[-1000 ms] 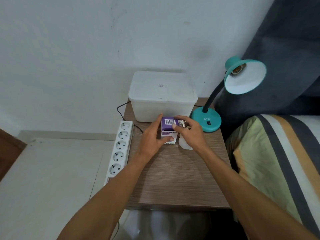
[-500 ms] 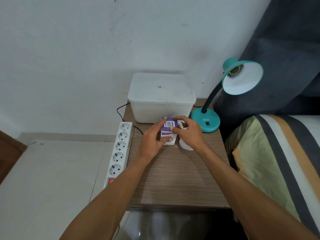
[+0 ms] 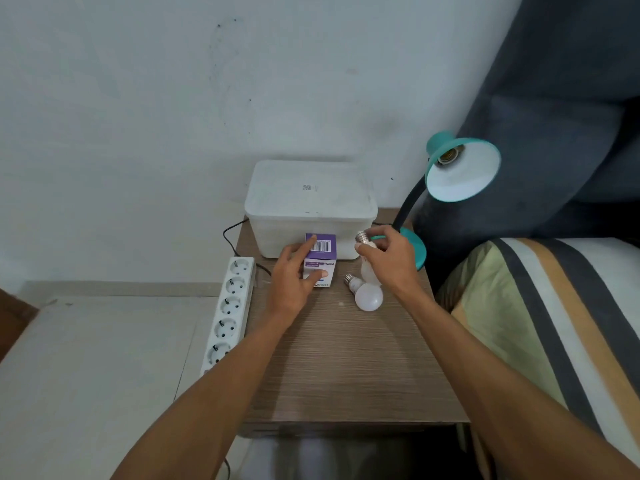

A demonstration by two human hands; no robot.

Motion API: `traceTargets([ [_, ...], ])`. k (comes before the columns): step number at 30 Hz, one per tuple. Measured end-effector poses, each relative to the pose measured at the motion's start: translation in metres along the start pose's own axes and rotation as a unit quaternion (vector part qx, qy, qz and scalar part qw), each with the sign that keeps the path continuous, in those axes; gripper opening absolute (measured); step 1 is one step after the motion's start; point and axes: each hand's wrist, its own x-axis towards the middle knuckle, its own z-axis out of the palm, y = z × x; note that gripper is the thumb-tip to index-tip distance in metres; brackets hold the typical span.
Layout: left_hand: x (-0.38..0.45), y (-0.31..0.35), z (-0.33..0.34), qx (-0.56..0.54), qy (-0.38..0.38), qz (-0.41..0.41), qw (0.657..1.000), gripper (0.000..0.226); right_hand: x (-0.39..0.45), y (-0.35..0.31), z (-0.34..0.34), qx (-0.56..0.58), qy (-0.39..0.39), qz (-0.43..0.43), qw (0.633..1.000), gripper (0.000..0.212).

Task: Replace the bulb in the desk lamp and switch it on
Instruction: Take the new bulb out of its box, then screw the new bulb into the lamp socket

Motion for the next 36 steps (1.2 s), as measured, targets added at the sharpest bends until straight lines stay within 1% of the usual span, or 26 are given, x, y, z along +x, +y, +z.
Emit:
traceTargets([
  [3,-0.004,0.0,0.001,0.013,0.002,-0.006,1.0,0.073,-0.002,0.002,-0.008,0.016,0.012,-0.028,0.999,0.03],
  [5,-0.004,0.003,0.001,0.028,0.002,-0.01,1.0,0.074,-0.007,0.001,-0.013,0.018,0.01,-0.03,0.999,0.03],
  [7,-0.006,0.007,-0.001,0.06,-0.009,-0.003,0.998,0.083,-0.011,0.001,-0.017,0.02,0.013,-0.021,0.999,0.033],
  [9,-0.012,0.012,-0.004,0.104,-0.013,0.015,0.994,0.099,-0.013,-0.001,-0.021,0.022,0.035,0.006,0.999,0.037],
  [11,-0.017,0.024,-0.008,0.153,0.0,0.052,0.987,0.108,-0.014,-0.005,-0.032,0.035,0.052,0.033,0.998,0.034],
  [13,-0.017,0.039,-0.009,0.19,0.016,0.127,0.973,0.104,-0.013,-0.01,-0.047,0.049,0.054,0.034,0.997,0.028],
  [15,-0.009,0.056,-0.005,0.196,0.02,0.202,0.959,0.099,-0.01,-0.017,-0.065,0.056,0.055,0.023,0.997,0.034],
  [17,0.006,0.075,0.002,0.191,0.002,0.248,0.95,0.099,-0.006,-0.026,-0.082,0.062,0.078,0.011,0.995,0.035],
  [20,0.035,0.11,0.019,0.188,-0.037,0.286,0.939,0.1,0.001,-0.036,-0.108,0.069,0.165,-0.014,0.984,0.033],
  [21,0.046,0.121,0.025,0.186,-0.047,0.293,0.937,0.102,0.003,-0.038,-0.116,0.088,0.19,-0.017,0.978,0.031],
  [22,0.057,0.133,0.032,0.183,-0.058,0.296,0.936,0.104,0.006,-0.04,-0.123,0.123,0.203,-0.013,0.971,0.027],
  [24,0.076,0.152,0.044,0.176,-0.083,0.304,0.933,0.109,0.012,-0.043,-0.136,0.174,0.201,-0.002,0.964,0.021],
  [26,0.094,0.167,0.056,0.174,-0.107,0.311,0.928,0.113,0.021,-0.042,-0.146,0.146,0.19,-0.014,0.971,0.023],
  [28,0.11,0.176,0.066,0.169,-0.134,0.317,0.924,0.118,0.028,-0.04,-0.155,0.093,0.164,-0.036,0.981,0.031],
  [30,0.125,0.178,0.075,0.163,-0.159,0.324,0.918,0.122,0.036,-0.038,-0.159,0.009,0.134,-0.052,0.99,0.048],
  [32,0.135,0.178,0.082,0.164,-0.174,0.327,0.914,0.123,0.044,-0.036,-0.158,-0.06,0.115,-0.062,0.99,0.063],
  [34,0.14,0.178,0.088,0.157,-0.176,0.331,0.914,0.12,0.049,-0.038,-0.156,-0.07,0.117,-0.055,0.989,0.07],
  [36,0.143,0.178,0.092,0.147,-0.165,0.34,0.914,0.112,0.054,-0.038,-0.152,-0.118,0.129,-0.065,0.982,0.068],
])
